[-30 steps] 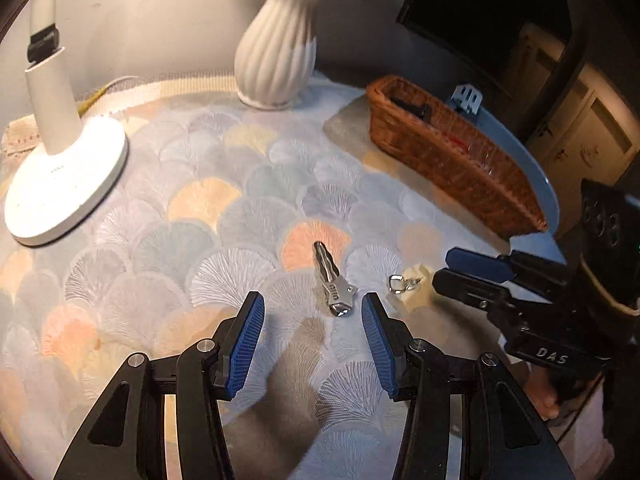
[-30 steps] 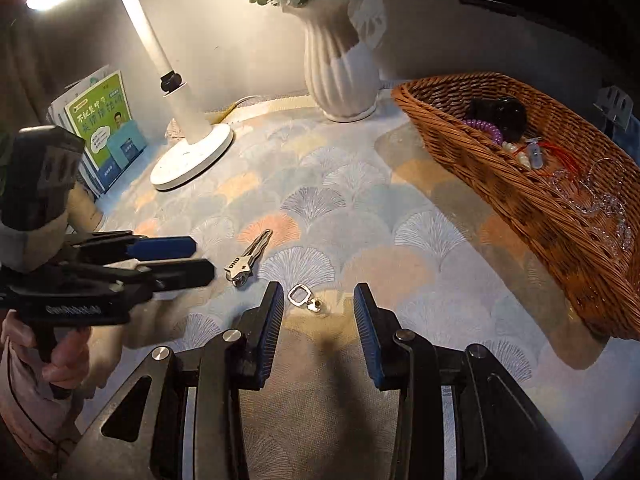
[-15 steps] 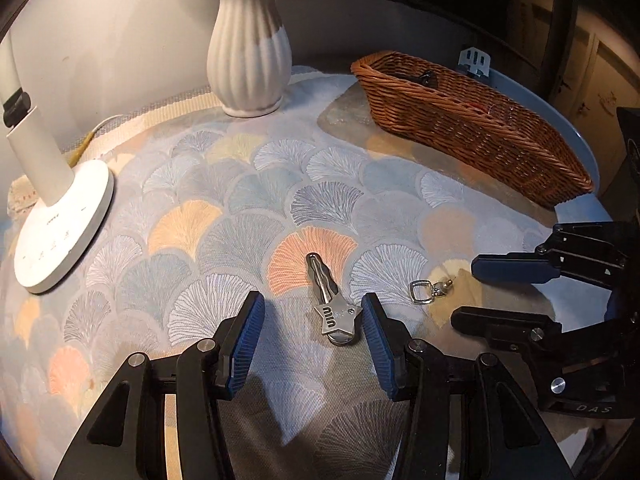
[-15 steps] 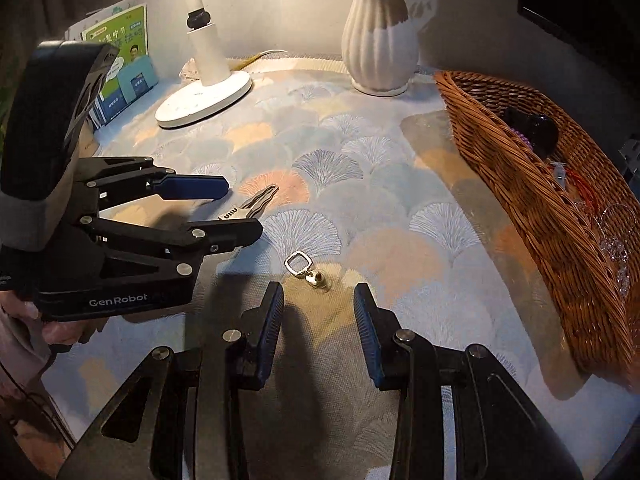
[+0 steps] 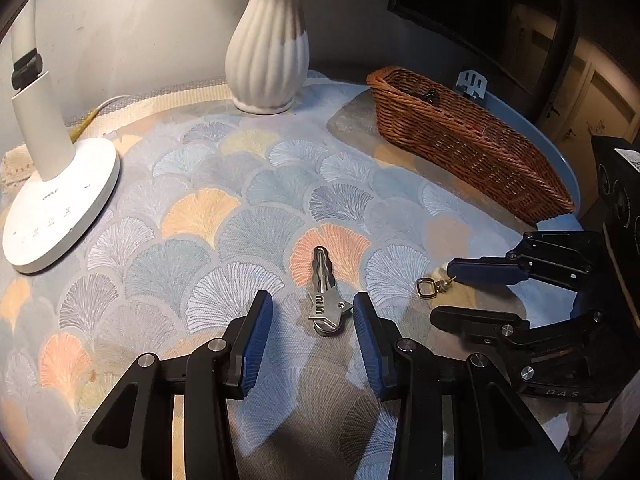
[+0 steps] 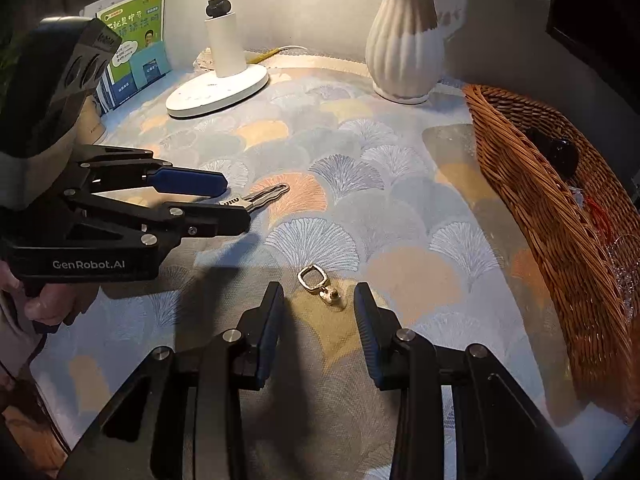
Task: Organize jewelry
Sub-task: 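Grasp the silver keys with the left tool while the right tool grasps the square keyring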
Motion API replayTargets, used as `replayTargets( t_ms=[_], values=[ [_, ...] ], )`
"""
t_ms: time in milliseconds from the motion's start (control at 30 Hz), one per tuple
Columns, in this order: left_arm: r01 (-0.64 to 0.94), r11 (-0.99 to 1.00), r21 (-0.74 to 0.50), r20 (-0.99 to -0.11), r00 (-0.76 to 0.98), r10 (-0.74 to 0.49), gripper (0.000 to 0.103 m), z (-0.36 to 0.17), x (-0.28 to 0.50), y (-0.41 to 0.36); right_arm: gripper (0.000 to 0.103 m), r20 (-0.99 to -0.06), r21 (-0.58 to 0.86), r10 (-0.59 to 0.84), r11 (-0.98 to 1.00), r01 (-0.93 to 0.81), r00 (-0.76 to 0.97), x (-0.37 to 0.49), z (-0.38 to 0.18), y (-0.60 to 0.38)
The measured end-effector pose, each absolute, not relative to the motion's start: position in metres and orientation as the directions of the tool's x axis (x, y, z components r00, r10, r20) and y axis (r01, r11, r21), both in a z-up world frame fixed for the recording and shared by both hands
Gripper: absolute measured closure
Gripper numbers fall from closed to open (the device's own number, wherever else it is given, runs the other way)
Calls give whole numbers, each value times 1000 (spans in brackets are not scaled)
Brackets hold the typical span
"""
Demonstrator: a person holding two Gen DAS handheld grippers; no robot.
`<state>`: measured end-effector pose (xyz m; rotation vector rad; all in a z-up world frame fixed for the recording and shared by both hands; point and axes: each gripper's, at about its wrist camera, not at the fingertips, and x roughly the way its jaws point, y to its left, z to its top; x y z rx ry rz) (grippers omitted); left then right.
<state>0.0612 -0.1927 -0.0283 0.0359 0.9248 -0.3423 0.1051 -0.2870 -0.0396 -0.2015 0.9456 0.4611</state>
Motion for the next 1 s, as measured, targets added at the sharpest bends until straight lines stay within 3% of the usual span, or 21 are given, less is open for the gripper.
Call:
replayTargets(
  t_ms=[200,333,500,667,800,867,1000],
  values=[
    [325,946,-11,-793,573,-205,63,-31,59,-210,64,-815,16,282,884,-467,506,106,-41,-285],
    [324,946,-7,-792,576,-203,71,-31,59,-209,65,-814,9,278,883,-468,510,106,-41,-284],
    [325,946,-7,-793,575,-204,71,-31,59,-209,65,-814,14,282,883,-469,508,107,-40,-284],
    [325,946,-1,-792,577,-199,71,-31,59,-209,86,-810,5,288,875,-485,511,104,-40,-281],
    [325,946,-1,-791,579,-200,71,-32,58,-209,89,-809,0,286,874,-486,514,104,-40,-281],
    [325,946,-3,-789,580,-202,80,-32,58,-209,89,-807,-13,282,870,-493,518,102,-40,-279],
    [325,946,-15,-786,581,-212,80,-31,57,-208,90,-803,-12,295,860,-509,518,98,-39,-277]
  ],
)
